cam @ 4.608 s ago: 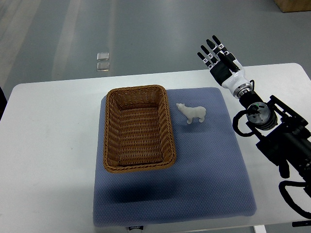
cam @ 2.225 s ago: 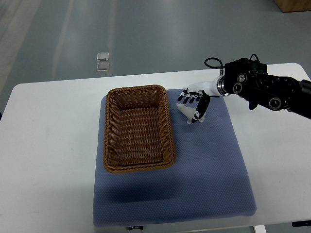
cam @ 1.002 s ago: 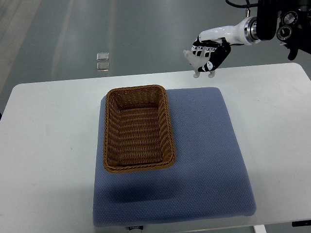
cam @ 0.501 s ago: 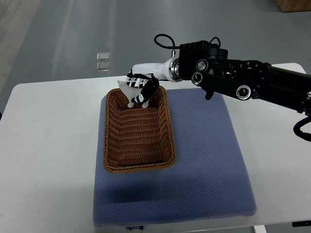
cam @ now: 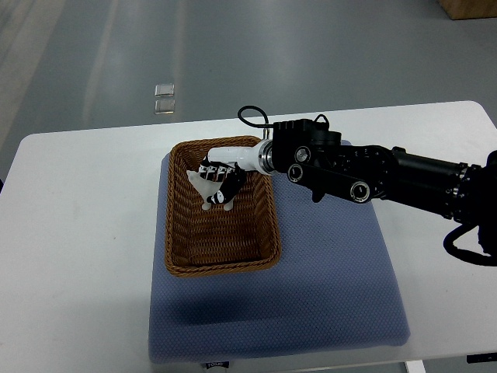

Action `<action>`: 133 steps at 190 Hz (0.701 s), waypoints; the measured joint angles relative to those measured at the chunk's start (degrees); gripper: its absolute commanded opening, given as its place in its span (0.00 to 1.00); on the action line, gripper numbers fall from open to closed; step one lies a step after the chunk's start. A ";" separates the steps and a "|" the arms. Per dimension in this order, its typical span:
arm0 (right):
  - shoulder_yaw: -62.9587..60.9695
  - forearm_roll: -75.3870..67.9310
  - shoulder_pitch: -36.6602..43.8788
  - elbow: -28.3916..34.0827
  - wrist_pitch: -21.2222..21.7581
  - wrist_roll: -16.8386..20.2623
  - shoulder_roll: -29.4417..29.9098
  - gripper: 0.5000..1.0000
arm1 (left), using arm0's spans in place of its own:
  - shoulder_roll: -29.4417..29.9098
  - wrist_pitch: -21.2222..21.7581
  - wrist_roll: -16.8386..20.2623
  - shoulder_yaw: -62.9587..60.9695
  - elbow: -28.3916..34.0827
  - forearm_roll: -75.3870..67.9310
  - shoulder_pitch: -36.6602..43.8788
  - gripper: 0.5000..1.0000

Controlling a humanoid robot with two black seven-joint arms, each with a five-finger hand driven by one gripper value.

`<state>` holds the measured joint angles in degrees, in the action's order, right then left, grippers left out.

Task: Place white bear in brown basket with right hand

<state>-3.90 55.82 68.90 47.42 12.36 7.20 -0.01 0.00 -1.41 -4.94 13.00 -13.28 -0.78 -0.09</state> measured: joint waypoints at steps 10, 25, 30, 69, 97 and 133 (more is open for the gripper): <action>0.00 0.33 -0.38 -0.09 -0.03 -0.40 0.01 0.56 | 0.00 0.00 0.00 -0.02 0.00 0.00 0.00 1.00; 0.01 0.55 -0.76 -0.13 -0.05 -0.81 0.01 0.63 | 0.00 0.00 0.00 -0.06 0.01 0.00 0.00 1.00; 0.01 0.57 -0.82 -0.14 -0.05 -0.87 0.01 0.66 | 0.00 0.00 0.00 -0.06 0.01 -0.01 0.00 1.00; -0.04 0.59 -0.93 -0.13 0.18 -0.95 0.01 0.72 | 0.00 0.00 0.00 -0.07 0.01 -0.02 0.00 1.00; -1.17 0.31 0.02 0.05 0.30 -1.01 -0.46 0.72 | 0.00 0.00 -0.02 -0.05 0.03 -0.02 0.00 1.00; -10.41 -0.53 1.80 0.18 0.27 -1.16 -5.57 0.72 | 0.00 0.00 -0.02 0.00 0.05 -0.02 0.00 1.00</action>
<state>-14.30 55.29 70.70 47.60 12.63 6.04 -5.58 0.00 -1.41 -4.96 13.00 -13.22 -0.80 -0.09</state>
